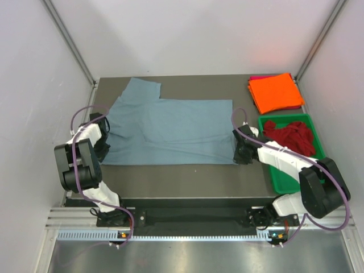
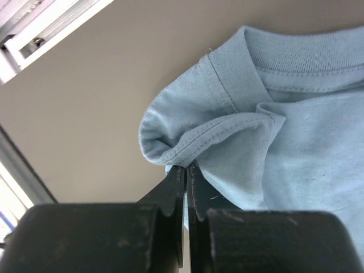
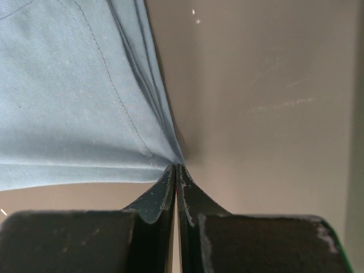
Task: Fold and stack the t-shirts
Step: Fold the tshirt
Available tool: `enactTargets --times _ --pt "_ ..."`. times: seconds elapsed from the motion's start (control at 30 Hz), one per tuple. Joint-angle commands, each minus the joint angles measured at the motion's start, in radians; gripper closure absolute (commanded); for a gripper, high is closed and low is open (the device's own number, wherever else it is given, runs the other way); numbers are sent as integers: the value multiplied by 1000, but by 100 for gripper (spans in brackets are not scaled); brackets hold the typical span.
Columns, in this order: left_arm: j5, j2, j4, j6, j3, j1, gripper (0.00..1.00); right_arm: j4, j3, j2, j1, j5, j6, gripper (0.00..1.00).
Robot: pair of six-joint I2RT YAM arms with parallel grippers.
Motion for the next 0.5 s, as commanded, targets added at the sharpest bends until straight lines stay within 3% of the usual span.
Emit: enactTargets --times 0.0,0.1,0.17,0.27,0.37,0.47 --pt "-102 -16 -52 -6 18 -18 99 3 -53 -50 0 24 14 100" --pt "-97 -21 -72 -9 27 -29 80 0 -66 -44 0 6 20 99" --pt "-101 -29 -111 -6 54 -29 71 -33 -41 -34 0 16 20 90" --pt "-113 -45 -162 15 186 -29 68 -96 19 -48 1 38 12 77" --pt "-53 -70 -156 64 268 -29 67 -126 90 -83 -2 27 -14 74" --pt "160 -105 -41 178 308 -30 67 -51 144 -103 -5 -74 -138 72"
